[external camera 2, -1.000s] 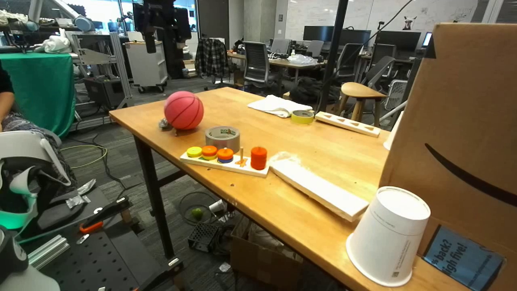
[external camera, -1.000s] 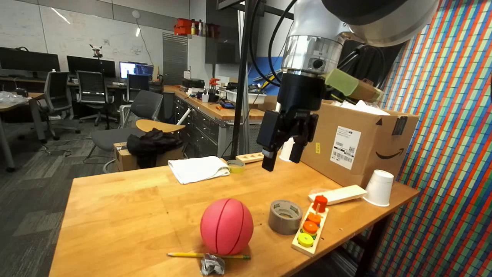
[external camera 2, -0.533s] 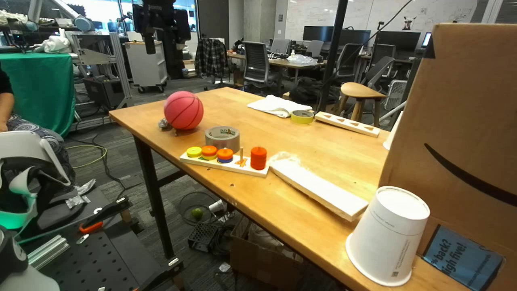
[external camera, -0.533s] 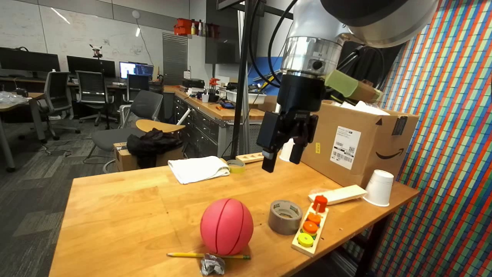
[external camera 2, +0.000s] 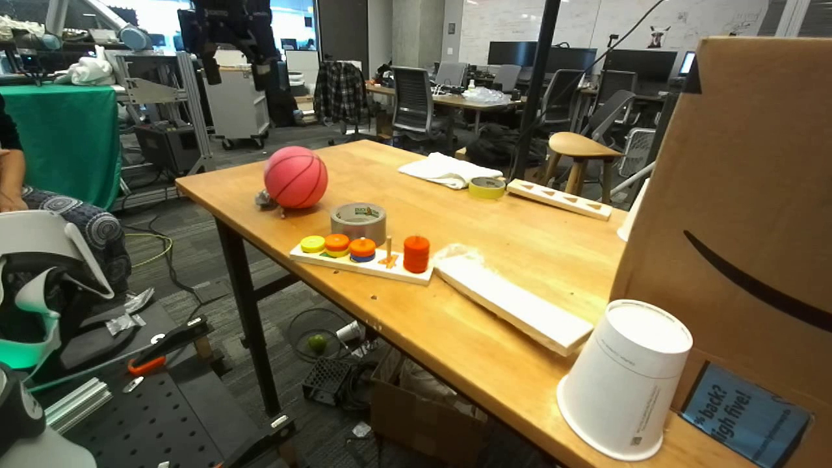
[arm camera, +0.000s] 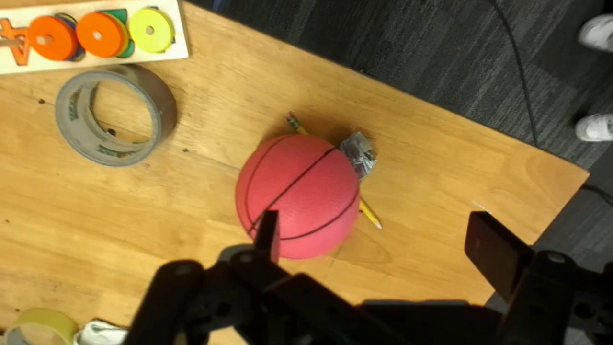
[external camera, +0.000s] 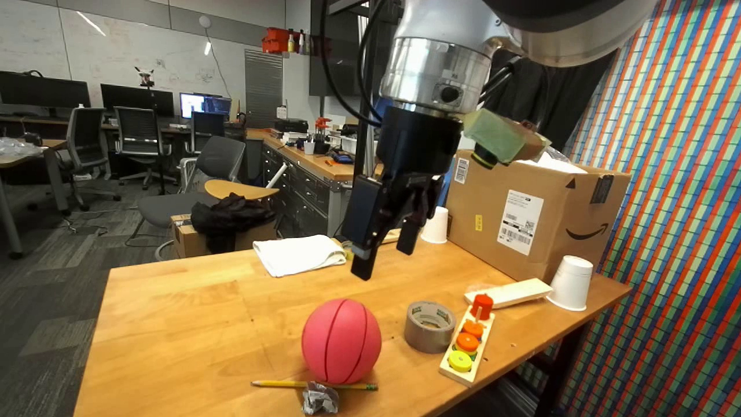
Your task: Move the basketball to the right
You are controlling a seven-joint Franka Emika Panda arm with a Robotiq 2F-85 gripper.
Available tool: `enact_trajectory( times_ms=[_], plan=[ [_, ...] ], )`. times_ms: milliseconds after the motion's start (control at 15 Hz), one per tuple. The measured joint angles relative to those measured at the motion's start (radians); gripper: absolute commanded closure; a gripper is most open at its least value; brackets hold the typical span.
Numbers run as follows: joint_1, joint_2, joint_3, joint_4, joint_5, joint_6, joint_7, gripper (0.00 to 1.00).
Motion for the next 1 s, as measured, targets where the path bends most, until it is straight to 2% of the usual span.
enact_trajectory(
  times_ms=[267, 467, 733, 1000],
  plan=[
    [0.058, 0.072, 0.068, 0.018, -0.023, 0.087, -0.013, 0.0],
    [0.084, 0.162, 0.094, 0.059, -0.061, 0.129, -0.043, 0.0],
    [0.087, 0.311, 0.089, 0.148, -0.085, 0.121, -0.079, 0.0],
    [0.059, 0.442, 0.046, 0.228, -0.085, 0.06, -0.092, 0.0]
  ],
)
